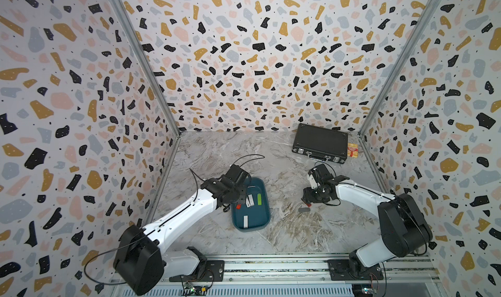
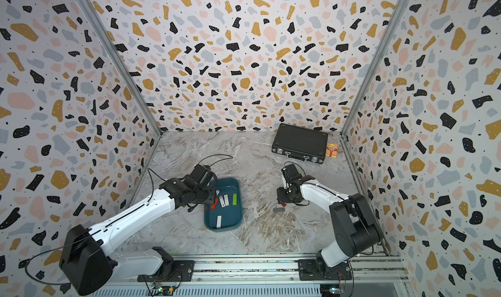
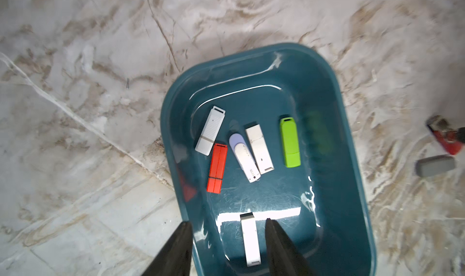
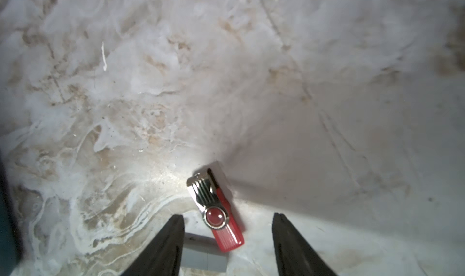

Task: Put the usb flash drive into the storage box
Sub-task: Place the USB flash in the storage box, then pick up the USB flash from the center of the board.

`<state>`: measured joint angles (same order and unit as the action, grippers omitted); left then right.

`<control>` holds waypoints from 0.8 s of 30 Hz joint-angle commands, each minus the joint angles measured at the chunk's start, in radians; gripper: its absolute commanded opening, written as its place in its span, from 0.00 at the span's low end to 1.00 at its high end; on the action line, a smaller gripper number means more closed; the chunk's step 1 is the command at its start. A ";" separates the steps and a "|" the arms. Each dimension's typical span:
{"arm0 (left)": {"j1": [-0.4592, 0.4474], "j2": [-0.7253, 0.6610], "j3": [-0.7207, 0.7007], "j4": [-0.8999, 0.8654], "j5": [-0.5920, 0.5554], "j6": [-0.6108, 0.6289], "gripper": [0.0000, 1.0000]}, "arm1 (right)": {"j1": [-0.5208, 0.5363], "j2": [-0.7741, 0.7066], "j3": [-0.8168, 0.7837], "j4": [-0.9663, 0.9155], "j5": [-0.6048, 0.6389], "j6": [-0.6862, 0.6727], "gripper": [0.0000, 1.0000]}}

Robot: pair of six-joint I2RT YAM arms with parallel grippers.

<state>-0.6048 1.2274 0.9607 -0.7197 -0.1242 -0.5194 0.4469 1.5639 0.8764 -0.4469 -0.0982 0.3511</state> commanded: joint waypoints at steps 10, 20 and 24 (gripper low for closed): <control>0.002 -0.218 -0.022 -0.129 0.035 0.063 0.54 | 0.055 0.150 0.095 -0.112 0.084 -0.072 0.58; 0.002 -0.274 -0.049 -0.152 0.021 0.083 0.54 | 0.093 0.154 0.099 -0.117 0.114 -0.047 0.24; 0.002 -0.291 -0.054 -0.149 0.018 0.080 0.54 | 0.095 0.139 0.115 -0.118 0.102 -0.031 0.19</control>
<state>-0.6048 0.9565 0.9203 -0.8654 -0.0929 -0.4553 0.5320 1.7008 0.9829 -0.5259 0.0193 0.2985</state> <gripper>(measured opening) 0.539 0.210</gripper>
